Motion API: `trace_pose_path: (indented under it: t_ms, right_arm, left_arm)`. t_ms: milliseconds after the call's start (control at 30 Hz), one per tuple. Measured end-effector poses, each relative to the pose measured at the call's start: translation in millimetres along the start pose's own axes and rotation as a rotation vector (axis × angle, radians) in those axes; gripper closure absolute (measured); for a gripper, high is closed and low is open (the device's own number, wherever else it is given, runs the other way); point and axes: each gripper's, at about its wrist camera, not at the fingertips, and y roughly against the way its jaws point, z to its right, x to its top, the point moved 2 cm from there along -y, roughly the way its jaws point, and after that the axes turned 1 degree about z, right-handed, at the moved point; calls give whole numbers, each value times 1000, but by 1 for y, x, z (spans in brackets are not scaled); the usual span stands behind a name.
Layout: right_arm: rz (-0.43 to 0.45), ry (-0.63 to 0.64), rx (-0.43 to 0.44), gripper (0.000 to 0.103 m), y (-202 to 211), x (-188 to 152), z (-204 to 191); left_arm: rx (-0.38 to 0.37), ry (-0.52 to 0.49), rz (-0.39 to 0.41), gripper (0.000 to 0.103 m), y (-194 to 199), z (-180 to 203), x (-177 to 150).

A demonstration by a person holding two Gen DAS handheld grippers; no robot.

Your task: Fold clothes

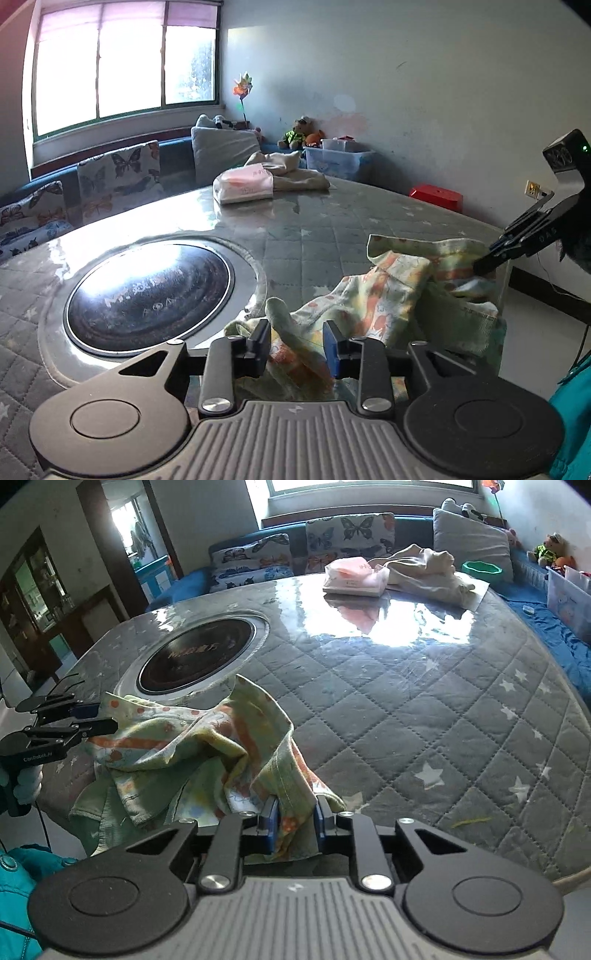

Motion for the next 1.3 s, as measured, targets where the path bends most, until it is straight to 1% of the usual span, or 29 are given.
trace_pose_path:
  t_ms: [33,67,133,267,433,567,667,767,800,1000,1133,1233,1267,1300]
  right_arm:
    - [2,4,2,85,1,1,-1]
    - [3,22,-6,85,1,1,-3]
    - [8,92,-44,87,2,4,-9]
    - [28,178,-90,90,5,20,-15]
    - [85,334,-155,92,2,59,-22]
    - [117,455,-201,93,-15,97,-29]
    - [136,534,-224,93,-37,129,-34]
    - [152,594,-231,93,-65,156,-41]
    - [155,614,-232,93,-78,166,-44]
    - [147,611,-211,93,-157,219,-58]
    - [125,581,-194,93,-205,240,-62]
    - [112,542,-193,92,-236,251,-63]
    - [103,530,-195,90,-244,251,-62]
    - [97,516,-207,84,-252,253,-60]
  left_arm:
    - [-5,2,-1,88,-1,0,0]
    - [-7,1,-3,94,-1,-1,0]
    - [5,-18,3,97,-2,-1,4]
    - [39,-57,54,98,2,-10,23]
    - [109,-78,103,98,-4,-38,56]
    - [162,-89,104,98,-20,-65,77]
    - [223,-105,90,98,-37,-89,91]
    - [288,-99,62,98,-54,-117,97]
    - [313,-84,47,98,-59,-129,97]
    - [421,0,-35,98,-80,-194,88]
    - [478,48,-89,97,-97,-227,80]
    - [507,87,-125,94,-111,-244,72]
    - [513,102,-139,92,-114,-249,70]
    - [520,114,-152,91,-116,-253,69]
